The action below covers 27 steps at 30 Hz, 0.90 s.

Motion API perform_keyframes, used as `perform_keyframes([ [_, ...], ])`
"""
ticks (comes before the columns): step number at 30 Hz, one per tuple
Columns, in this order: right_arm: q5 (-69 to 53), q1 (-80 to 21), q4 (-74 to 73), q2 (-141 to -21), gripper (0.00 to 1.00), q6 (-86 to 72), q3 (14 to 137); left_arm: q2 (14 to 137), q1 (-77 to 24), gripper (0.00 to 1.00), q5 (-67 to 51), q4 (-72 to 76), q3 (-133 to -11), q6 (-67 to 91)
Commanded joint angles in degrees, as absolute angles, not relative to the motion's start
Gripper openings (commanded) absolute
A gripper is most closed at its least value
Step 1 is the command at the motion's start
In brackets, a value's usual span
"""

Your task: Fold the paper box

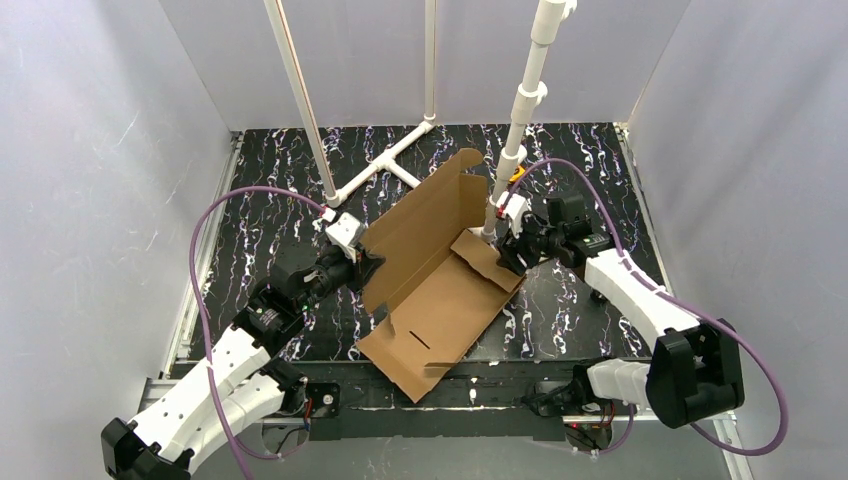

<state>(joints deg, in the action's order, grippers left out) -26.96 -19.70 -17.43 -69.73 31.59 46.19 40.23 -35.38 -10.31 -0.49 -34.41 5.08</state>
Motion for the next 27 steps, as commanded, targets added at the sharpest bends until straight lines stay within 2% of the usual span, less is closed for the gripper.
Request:
perform_keyframes([
  [1, -26.45, -19.03, -15.51, -72.08, 0.69, 29.68, 45.65, 40.34, -35.15, 0.0, -12.7, 0.42, -36.68, 3.96],
  [8, -22.3, -22.13, -11.49, -77.89, 0.67, 27.77, 44.69, 39.77, -35.16, 0.0, -14.78, 2.08, -36.08, 4.01],
  [20, -12.41, -27.16, -7.22, -82.51, 0.46, 27.22, 43.51, 41.42, -35.16, 0.0, -21.58, 3.34, -36.54, 3.34],
  [24, -10.0, -28.26, -7.03, -83.76, 0.32, 27.46, 43.59, 41.75, -35.16, 0.0, -21.86, 3.6, -36.78, 3.45],
  [25, -9.12, -28.7, -7.03, -83.9, 0.26, 27.5, 43.63, 41.67, -35.16, 0.0, -21.82, 3.6, -36.81, 3.5],
  [27, -5.75, -29.69, -6.33, -83.87, 0.07, 27.4, 43.47, 41.43, -35.15, 0.0, -21.52, 3.6, -36.78, 3.52],
])
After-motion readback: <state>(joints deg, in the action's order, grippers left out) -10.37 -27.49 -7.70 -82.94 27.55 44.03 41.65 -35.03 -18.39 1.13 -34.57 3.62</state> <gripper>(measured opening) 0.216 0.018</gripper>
